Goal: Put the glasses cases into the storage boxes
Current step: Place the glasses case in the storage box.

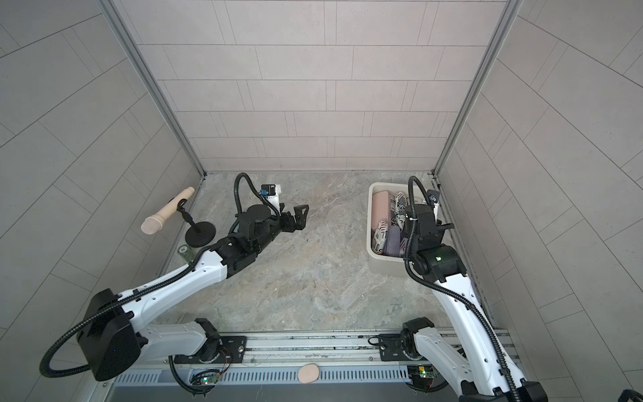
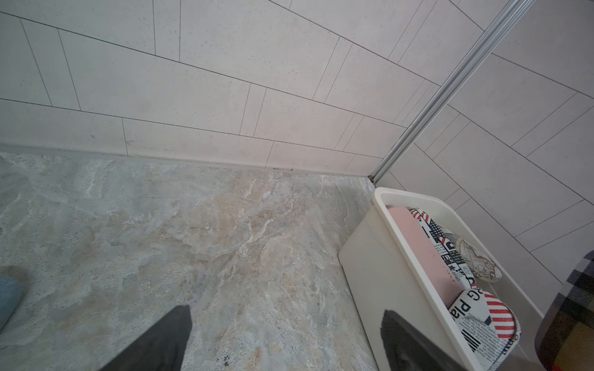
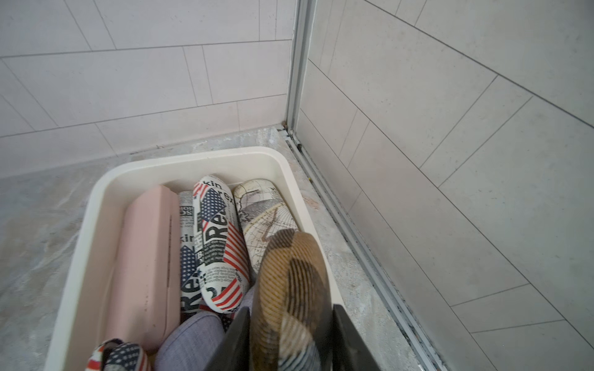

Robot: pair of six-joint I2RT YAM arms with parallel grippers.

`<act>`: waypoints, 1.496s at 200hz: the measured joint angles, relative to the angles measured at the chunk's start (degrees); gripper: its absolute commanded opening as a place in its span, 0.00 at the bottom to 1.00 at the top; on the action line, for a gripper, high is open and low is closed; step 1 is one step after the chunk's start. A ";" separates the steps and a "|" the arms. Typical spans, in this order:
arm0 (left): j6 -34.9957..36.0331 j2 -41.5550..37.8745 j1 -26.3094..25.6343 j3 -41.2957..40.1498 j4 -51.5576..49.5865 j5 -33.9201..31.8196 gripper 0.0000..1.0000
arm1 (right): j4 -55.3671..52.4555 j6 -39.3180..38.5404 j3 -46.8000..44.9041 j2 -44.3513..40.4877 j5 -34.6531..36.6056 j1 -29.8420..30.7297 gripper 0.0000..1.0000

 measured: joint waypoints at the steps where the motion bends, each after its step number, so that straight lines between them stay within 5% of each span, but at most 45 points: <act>1: 0.00 0.02 0.00 0.00 0.00 0.00 1.00 | 0.04 0.00 -0.07 0.00 0.09 -0.02 0.14; 83: 0.00 0.79 0.00 0.02 0.00 -0.13 1.00 | -0.11 -2.16 -2.43 3.76 3.21 0.09 0.19; 137: 0.02 1.01 0.00 0.02 -0.37 -0.50 1.00 | -0.74 0.55 -5.99 4.63 2.71 0.55 0.46; 216: 0.26 2.58 1.03 1.20 -4.00 -3.28 1.00 | -1.31 1.44 -2.69 4.17 0.13 0.70 0.56; 245: 0.28 5.77 4.26 4.72 -8.31 -5.42 1.00 | -0.55 1.68 -2.19 4.17 -2.67 0.87 0.57; 261: 0.22 8.68 7.26 7.32 -11.21 -6.45 1.00 | -0.52 2.08 -1.60 4.17 -5.31 1.20 0.72; 299: 2.21 17.90 16.41 14.01 -18.51 -6.21 1.00 | 2.43 3.15 -1.31 0.55 -14.47 1.53 0.87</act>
